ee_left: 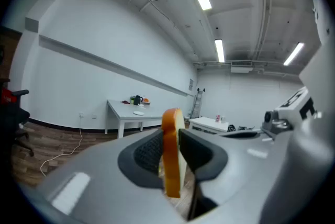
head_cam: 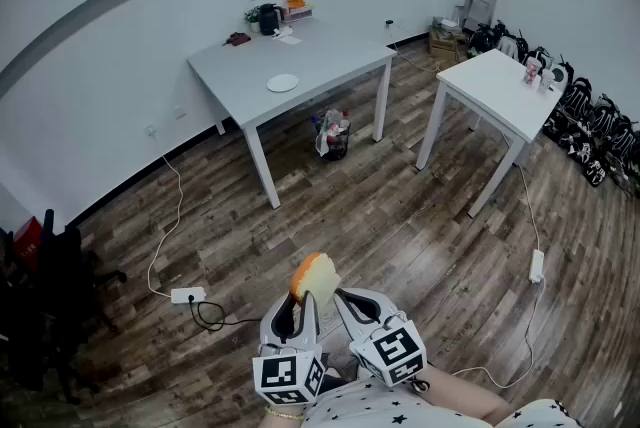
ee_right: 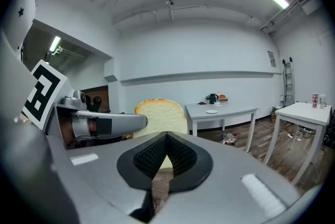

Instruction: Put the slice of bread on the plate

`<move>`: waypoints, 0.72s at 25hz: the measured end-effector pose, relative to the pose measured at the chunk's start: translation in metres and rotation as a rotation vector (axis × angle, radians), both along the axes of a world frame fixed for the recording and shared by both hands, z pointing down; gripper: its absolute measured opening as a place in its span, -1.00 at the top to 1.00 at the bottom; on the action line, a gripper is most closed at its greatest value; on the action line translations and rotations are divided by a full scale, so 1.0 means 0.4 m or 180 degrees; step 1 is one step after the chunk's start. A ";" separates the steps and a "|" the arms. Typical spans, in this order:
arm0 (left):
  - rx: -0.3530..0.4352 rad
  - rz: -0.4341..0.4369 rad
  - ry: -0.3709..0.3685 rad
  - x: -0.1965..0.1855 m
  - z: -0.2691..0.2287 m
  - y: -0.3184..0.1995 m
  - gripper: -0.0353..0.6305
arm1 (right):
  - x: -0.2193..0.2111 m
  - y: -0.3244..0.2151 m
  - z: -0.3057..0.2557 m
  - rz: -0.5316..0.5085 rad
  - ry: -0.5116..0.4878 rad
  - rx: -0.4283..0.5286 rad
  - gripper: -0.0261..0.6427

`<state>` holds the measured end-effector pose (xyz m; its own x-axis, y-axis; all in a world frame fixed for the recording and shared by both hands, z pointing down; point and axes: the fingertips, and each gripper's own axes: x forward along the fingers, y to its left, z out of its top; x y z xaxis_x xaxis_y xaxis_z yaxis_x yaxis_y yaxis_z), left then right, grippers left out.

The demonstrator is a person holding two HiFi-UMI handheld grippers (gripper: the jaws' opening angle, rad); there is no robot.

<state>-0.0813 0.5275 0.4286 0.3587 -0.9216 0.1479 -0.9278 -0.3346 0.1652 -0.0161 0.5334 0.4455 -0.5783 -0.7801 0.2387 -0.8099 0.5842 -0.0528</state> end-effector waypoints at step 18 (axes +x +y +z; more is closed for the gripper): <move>-0.0076 0.0062 0.0045 -0.143 0.025 -0.074 0.61 | -0.134 -0.079 0.003 0.0050 -0.0121 -0.0066 0.93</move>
<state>-0.1386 0.4979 0.4388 0.3789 -0.9107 0.1644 -0.9186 -0.3485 0.1865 -0.0699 0.5018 0.4467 -0.5749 -0.7843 0.2331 -0.8162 0.5698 -0.0958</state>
